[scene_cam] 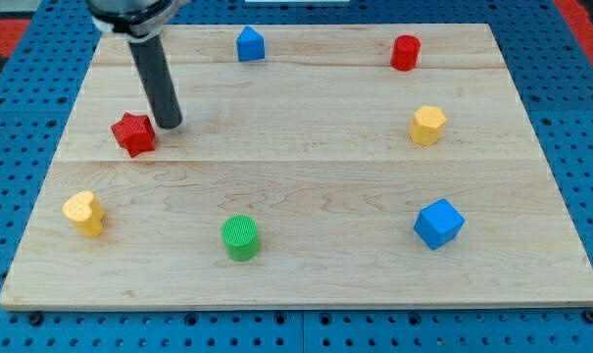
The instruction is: Slightly move the green star towards right
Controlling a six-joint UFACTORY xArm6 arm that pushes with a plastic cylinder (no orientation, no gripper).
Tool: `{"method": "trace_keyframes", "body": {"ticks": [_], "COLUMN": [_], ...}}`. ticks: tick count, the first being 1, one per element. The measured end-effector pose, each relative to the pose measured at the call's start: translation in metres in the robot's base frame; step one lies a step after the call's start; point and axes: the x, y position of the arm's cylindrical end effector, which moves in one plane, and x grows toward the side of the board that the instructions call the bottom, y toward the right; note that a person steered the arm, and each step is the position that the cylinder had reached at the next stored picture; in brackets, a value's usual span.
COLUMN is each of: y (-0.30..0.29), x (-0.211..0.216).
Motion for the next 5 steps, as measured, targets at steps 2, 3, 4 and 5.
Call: {"method": "trace_keyframes", "body": {"ticks": [2,3,4,5], "y": [-0.020,0.005,0.028,0.041], "x": [-0.008,-0.090,-0.166,-0.202]}}
